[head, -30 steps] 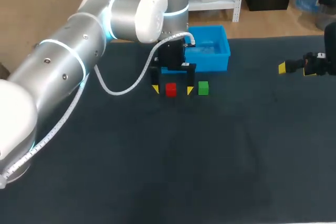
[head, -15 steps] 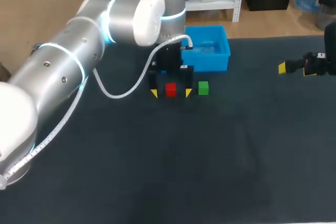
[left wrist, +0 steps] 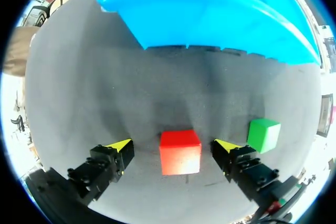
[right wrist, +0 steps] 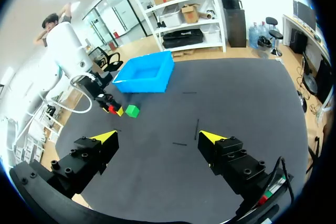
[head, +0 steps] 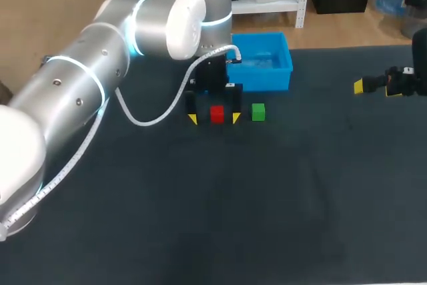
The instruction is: Use the left arm to pick the red cube and place it into the blue plastic box first, then use the right arm to grasp the green cube and put it into the same blue plastic box after the first action is fully finished.
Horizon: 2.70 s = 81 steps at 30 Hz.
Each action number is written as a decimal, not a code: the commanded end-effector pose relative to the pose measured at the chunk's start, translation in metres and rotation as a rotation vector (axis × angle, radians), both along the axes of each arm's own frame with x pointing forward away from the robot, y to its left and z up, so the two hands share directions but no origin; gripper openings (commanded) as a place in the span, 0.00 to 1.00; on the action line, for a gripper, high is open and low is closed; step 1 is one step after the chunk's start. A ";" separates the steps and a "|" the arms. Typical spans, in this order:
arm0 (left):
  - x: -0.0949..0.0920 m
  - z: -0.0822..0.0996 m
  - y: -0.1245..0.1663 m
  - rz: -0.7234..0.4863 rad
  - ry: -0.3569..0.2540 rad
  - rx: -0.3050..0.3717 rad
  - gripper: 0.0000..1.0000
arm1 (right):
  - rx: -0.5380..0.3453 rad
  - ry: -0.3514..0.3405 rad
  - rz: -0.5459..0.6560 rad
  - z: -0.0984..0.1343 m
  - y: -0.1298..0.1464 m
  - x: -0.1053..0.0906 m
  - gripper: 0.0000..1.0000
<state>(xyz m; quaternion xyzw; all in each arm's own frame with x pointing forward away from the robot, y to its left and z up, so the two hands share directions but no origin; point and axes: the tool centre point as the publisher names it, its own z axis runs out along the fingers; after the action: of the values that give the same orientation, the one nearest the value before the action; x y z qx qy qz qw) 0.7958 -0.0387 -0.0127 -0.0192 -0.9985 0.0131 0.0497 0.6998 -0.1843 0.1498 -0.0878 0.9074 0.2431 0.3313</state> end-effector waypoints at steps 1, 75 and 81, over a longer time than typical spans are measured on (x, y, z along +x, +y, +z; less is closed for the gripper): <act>0.012 -0.004 -0.005 -0.012 0.140 0.014 1.00 | 0.000 0.001 0.001 0.000 0.000 0.000 1.00; 0.014 0.051 0.003 -0.074 0.080 0.058 0.00 | 0.000 0.001 0.001 0.000 0.000 0.000 1.00; 0.017 0.065 0.004 -0.088 0.037 0.050 0.00 | 0.000 0.001 0.001 0.000 0.000 0.000 1.00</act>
<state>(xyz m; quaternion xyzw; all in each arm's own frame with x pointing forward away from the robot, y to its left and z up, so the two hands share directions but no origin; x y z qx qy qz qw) 0.8060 -0.0327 0.0450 -0.0602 -0.9979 -0.0078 0.0213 0.6998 -0.1843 0.1498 -0.0878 0.9074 0.2431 0.3313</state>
